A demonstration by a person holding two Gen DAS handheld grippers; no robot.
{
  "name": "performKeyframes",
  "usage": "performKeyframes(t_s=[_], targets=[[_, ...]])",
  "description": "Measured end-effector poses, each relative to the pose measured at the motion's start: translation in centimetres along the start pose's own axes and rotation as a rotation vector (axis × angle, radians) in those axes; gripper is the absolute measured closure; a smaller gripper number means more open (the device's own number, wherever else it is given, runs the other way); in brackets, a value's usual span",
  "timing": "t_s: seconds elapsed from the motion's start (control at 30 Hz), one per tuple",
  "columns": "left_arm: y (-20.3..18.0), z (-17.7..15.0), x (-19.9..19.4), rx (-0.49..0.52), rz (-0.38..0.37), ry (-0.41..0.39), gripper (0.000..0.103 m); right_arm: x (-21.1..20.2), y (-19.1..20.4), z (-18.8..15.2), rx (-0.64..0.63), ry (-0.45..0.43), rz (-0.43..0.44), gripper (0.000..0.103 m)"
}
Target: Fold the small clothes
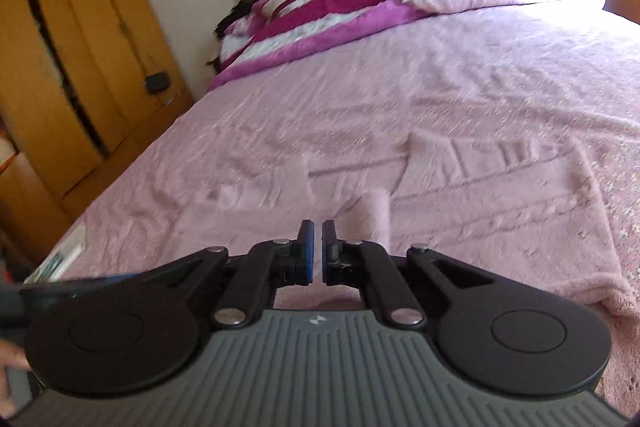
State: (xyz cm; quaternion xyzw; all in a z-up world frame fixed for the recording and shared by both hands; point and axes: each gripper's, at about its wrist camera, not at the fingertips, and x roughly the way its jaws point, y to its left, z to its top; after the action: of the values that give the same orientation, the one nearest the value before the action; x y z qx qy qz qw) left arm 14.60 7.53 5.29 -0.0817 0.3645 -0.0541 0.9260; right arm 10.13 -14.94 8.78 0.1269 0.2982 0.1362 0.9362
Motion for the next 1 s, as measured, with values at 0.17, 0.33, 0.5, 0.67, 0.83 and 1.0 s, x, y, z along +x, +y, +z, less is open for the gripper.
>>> performKeyframes(t_s=[0.17, 0.33, 0.5, 0.67, 0.83, 1.0], targets=[[0.4, -0.2, -0.6, 0.008, 0.014, 0.008, 0.045, 0.8, 2.8, -2.0, -0.13, 0.025, 0.018, 0.042], [1.4, -0.3, -1.3, 0.009, 0.036, 0.01, 0.045, 2.6, 5.6, -3.4, -0.183, 0.087, 0.053, 0.042], [2.4, -0.3, -2.0, -0.008, 0.05, 0.0, 0.045, 4.9, 8.4, -4.8, -0.265, 0.136, 0.067, 0.041], [2.4, -0.3, -2.1, -0.002, 0.037, -0.003, 0.045, 6.5, 9.6, -5.8, -0.348, 0.129, 0.002, 0.044], [1.5, 0.0, -1.8, 0.013, 0.019, -0.005, 0.045, 6.1, 9.0, -6.1, -0.37, 0.098, -0.042, 0.077], [0.4, 0.1, -1.2, 0.035, -0.005, -0.002, 0.045, 3.6, 5.9, -3.9, -0.22, 0.029, -0.007, 0.097]])
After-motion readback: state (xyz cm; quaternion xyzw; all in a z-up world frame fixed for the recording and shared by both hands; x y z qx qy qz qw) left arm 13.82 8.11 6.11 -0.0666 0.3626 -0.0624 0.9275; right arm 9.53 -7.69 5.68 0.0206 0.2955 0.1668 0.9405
